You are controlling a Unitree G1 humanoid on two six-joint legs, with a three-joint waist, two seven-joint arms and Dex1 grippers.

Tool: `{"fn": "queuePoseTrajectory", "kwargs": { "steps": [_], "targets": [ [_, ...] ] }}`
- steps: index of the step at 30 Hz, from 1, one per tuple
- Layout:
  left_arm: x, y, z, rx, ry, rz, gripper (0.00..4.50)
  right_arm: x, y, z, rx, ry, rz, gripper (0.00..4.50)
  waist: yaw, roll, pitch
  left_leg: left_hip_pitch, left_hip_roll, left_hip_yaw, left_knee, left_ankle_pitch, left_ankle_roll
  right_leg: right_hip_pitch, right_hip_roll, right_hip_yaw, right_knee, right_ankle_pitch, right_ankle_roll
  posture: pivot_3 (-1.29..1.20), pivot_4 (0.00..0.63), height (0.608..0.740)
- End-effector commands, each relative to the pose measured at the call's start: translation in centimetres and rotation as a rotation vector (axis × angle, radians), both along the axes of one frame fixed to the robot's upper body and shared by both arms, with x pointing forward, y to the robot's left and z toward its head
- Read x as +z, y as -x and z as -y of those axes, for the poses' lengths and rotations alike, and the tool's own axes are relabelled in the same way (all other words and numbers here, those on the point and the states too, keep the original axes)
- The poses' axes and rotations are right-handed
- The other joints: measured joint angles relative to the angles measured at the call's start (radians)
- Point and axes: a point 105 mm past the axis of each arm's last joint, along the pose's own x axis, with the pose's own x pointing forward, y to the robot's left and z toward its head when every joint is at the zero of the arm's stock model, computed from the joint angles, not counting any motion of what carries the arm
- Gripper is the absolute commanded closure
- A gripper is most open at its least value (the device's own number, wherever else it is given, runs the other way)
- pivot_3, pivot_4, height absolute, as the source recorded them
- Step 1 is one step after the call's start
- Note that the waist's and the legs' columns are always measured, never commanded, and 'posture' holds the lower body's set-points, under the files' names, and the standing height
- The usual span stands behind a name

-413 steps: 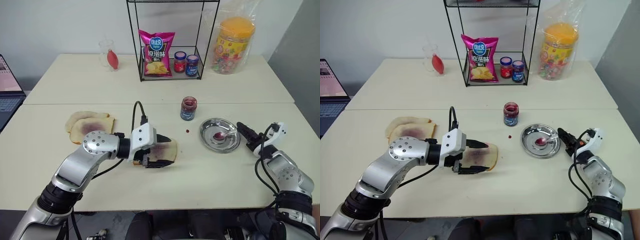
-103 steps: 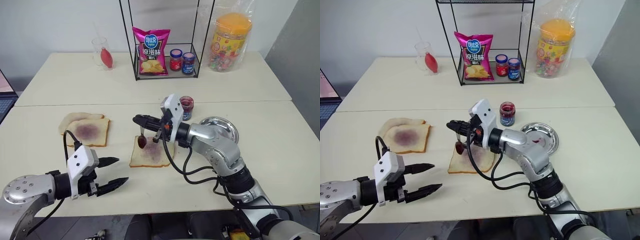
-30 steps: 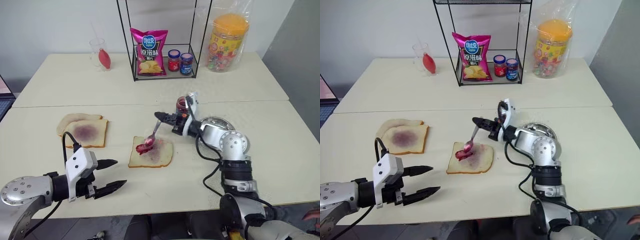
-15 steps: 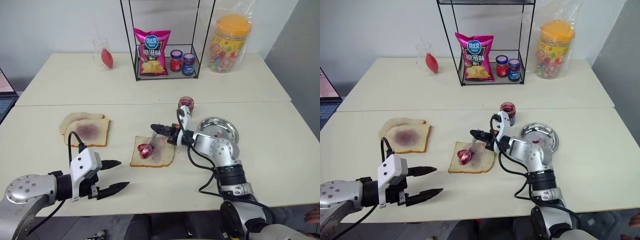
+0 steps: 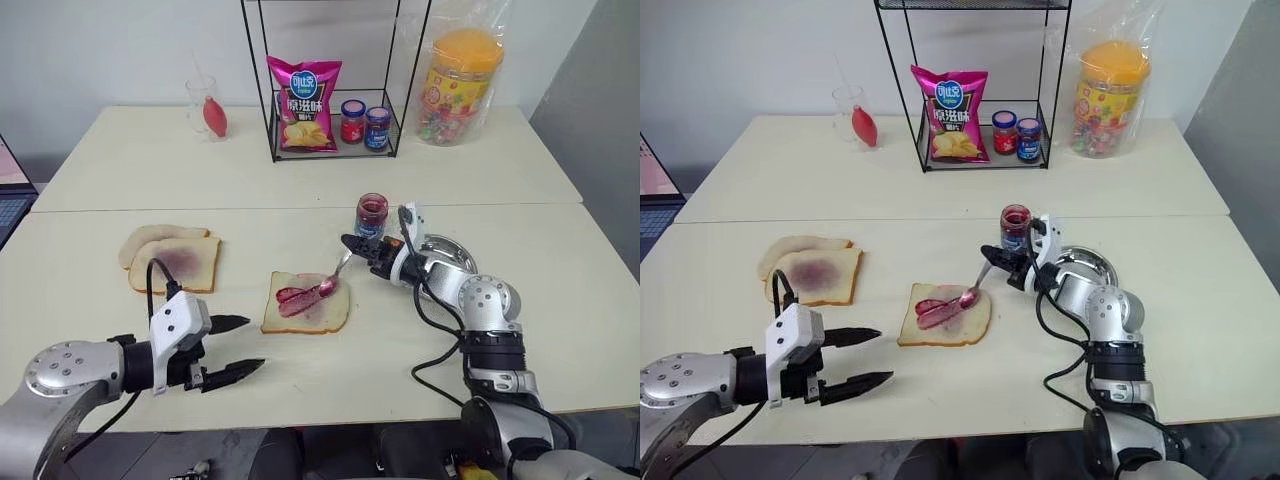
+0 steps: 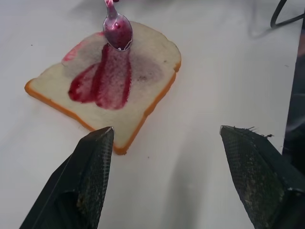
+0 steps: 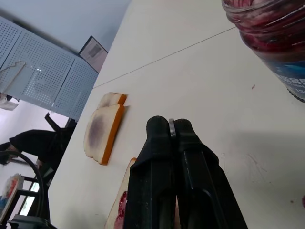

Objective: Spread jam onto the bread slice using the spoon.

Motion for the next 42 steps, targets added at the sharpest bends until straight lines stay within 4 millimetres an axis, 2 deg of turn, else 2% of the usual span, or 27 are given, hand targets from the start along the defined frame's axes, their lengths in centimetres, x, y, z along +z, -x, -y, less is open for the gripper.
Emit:
{"fn": "queuePoseTrajectory", "kwargs": {
  "steps": [1,4,8,12,15,18,21,23,25,32,42],
  "targets": [
    [0.7,-0.4,0.5,-0.019,0.013,0.052,0.80,4.5,1.3,-0.7,0.077,-0.138,0.126,4.48,0.000,0.000,0.000,0.000,0.000,0.000,0.000,0.000,0.000,0.000,0.000,0.000,0.000,0.000,0.000,0.00,0.150,0.740],
    [1.1,-0.6,1.3,-0.049,0.011,0.076,0.80,5.7,1.7,-0.5,0.094,-0.172,0.155,4.48,0.000,0.000,0.000,0.000,0.000,0.000,0.000,0.000,0.000,0.000,0.000,0.000,0.000,0.000,0.000,0.00,0.150,0.740],
    [2.2,-1.5,3.3,-0.118,0.016,0.135,0.80,7.6,2.0,1.1,0.071,-0.197,0.211,4.48,0.004,0.000,0.000,0.000,0.000,-0.001,0.000,0.000,0.000,0.000,0.000,-0.001,0.000,0.000,0.000,0.00,0.150,0.740],
    [1.5,-1.4,4.3,-0.220,-0.086,0.120,0.80,9.0,2.1,4.9,-0.037,-0.186,0.270,4.48,0.001,0.000,0.000,0.000,-0.001,0.000,0.001,0.000,0.000,0.001,0.000,0.000,0.000,0.000,0.000,0.00,0.150,0.740],
    [2.9,-2.9,6.3,-0.221,-0.030,0.200,0.80,9.6,1.6,9.2,-0.200,-0.143,0.311,4.48,0.007,0.000,0.000,-0.001,-0.001,0.000,0.000,0.000,0.000,0.001,0.000,0.000,0.000,0.000,0.000,0.00,0.150,0.740],
    [3.4,-3.2,8.0,-0.255,-0.006,0.234,0.80,9.4,1.4,11.6,-0.292,-0.117,0.313,4.48,0.011,0.000,0.000,-0.001,-0.001,0.000,0.000,0.000,0.000,0.001,0.000,-0.001,0.000,0.000,0.001,0.00,0.150,0.740],
    [3.9,-3.5,10.5,-0.306,0.036,0.259,0.80,8.8,1.6,15.0,-0.410,-0.070,0.315,4.48,-0.006,0.001,0.000,0.000,-0.001,0.001,0.000,0.000,0.000,0.001,0.000,0.001,0.000,0.000,0.001,0.00,0.150,0.740],
    [4.2,-4.3,11.9,-0.330,0.059,0.270,0.80,7.4,1.7,17.6,-0.502,-0.019,0.293,4.48,0.007,0.002,0.000,0.001,0.000,0.001,0.000,0.000,0.000,0.001,0.001,0.002,0.001,0.000,0.001,0.00,0.150,0.740],
    [4.4,-5.1,12.7,-0.326,0.066,0.285,0.80,6.3,1.8,19.2,-0.556,0.014,0.278,4.48,0.024,0.002,0.000,0.000,-0.001,-0.001,0.001,0.000,0.000,0.003,0.001,-0.001,0.000,0.000,0.001,0.00,0.150,0.740],
    [4.3,-6.5,14.7,-0.328,0.097,0.291,0.80,3.4,1.5,21.8,-0.663,0.036,0.228,4.48,0.021,0.002,-0.001,0.002,-0.001,0.003,0.002,0.000,0.000,0.003,0.001,0.003,0.000,0.001,0.002,0.00,0.150,0.740],
    [4.1,-6.9,16.1,-0.355,0.111,0.294,0.80,0.9,1.1,21.3,-0.665,0.040,0.176,4.48,0.027,0.002,-0.001,0.001,-0.001,0.003,0.002,0.000,0.000,0.003,0.001,0.003,0.000,0.001,0.002,0.00,0.150,0.740]
  ]
}}
